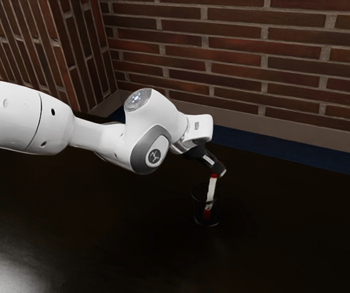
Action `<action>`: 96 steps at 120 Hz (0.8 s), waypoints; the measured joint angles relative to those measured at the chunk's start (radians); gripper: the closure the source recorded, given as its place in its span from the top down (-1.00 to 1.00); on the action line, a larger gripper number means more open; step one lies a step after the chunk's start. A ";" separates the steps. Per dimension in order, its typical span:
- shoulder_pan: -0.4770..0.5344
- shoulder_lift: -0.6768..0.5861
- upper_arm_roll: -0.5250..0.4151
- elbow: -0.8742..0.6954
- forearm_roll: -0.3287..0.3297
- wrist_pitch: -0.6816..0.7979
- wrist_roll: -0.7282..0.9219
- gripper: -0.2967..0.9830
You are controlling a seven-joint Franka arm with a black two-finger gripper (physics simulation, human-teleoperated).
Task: Put the marker into the pen holder.
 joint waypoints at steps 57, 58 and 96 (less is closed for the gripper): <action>0.002 0.011 0.096 0.403 0.126 -0.636 -0.029 0.48; 0.002 0.007 0.098 0.411 0.132 -0.660 -0.032 0.48; -0.003 -0.210 0.295 0.456 0.138 -1.212 -0.162 0.52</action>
